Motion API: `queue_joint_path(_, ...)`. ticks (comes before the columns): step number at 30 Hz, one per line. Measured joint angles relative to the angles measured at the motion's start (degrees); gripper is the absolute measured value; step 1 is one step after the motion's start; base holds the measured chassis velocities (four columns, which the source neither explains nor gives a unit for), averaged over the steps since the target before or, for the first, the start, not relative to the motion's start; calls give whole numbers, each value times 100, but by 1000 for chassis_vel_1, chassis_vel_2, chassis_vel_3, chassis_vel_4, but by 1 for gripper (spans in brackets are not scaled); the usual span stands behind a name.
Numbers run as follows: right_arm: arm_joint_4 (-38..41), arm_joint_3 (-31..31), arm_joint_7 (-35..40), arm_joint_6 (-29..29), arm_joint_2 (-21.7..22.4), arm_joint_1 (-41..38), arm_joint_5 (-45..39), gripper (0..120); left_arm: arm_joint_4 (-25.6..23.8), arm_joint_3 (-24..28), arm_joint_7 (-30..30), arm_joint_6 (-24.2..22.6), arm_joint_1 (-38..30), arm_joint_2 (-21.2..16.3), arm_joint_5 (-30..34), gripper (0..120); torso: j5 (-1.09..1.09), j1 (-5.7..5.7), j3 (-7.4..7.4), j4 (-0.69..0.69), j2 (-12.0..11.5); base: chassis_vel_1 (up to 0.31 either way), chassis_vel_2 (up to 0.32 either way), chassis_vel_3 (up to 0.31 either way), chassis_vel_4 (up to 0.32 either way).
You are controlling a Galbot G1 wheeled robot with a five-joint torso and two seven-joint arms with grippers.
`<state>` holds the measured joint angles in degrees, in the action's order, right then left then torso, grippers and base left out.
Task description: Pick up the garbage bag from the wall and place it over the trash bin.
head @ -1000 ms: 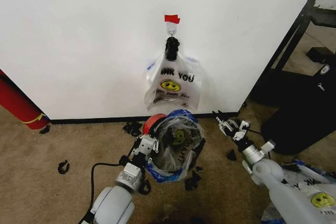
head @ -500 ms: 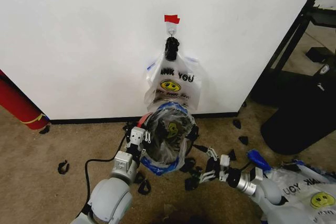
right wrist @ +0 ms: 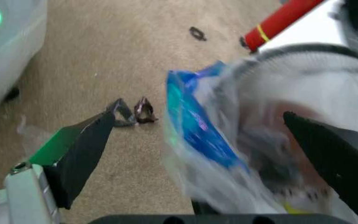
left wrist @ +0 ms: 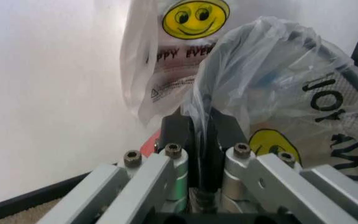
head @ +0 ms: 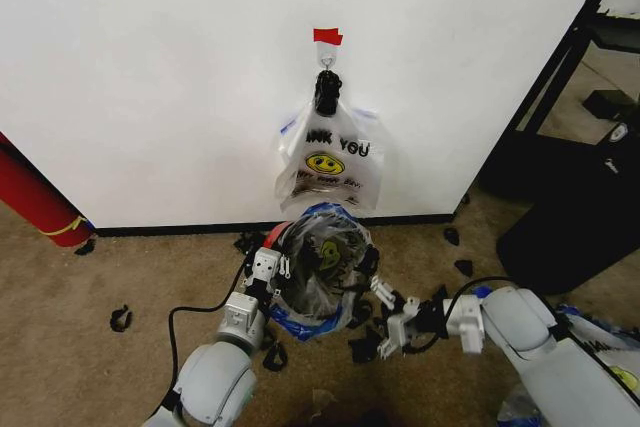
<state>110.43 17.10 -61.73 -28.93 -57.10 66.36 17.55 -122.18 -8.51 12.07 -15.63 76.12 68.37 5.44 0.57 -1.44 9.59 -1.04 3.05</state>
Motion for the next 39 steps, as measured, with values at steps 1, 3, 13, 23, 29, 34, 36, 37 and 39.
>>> queue_joint_path(1,10,-58,118,-120,-84,9,296,100,-4,3,-2,3,12,8,-15,3,0,0,0,0,0,0,0,0,0)
queue_joint_path(3,18,-123,360,-347,-224,33,815,100,-36,5,-4,4,29,13,-32,3,1,0,0,1,0,0,0,0,0)
queue_joint_path(13,-17,-152,1043,-878,-523,100,2060,91,-197,39,-17,8,73,35,-81,3,1,0,0,1,0,0,0,0,0)
queue_joint_path(23,-39,-133,1063,-946,-535,245,2075,53,-206,27,-23,6,99,39,-139,3,1,0,0,0,0,0,0,0,0)
queue_joint_path(29,-32,-84,1052,-1002,-509,314,1996,33,-197,14,-25,9,119,50,-204,3,1,0,0,0,0,0,0,0,0)
queue_joint_path(34,-6,10,1060,-1050,-484,364,1910,16,-195,7,-27,17,137,58,-218,3,1,0,0,0,0,0,0,0,0)
queue_joint_path(36,15,55,1076,-1067,-478,382,1878,8,-195,6,-28,19,143,61,-222,3,1,0,0,1,0,0,0,0,0)
queue_joint_path(37,24,76,1089,-1072,-472,398,1869,3,-195,5,-29,20,144,62,-223,3,1,0,0,1,0,0,0,0,0)
queue_joint_path(39,29,100,1115,-1075,-461,427,1861,0,-198,3,-30,20,143,66,-223,3,1,0,0,0,0,0,0,0,0)
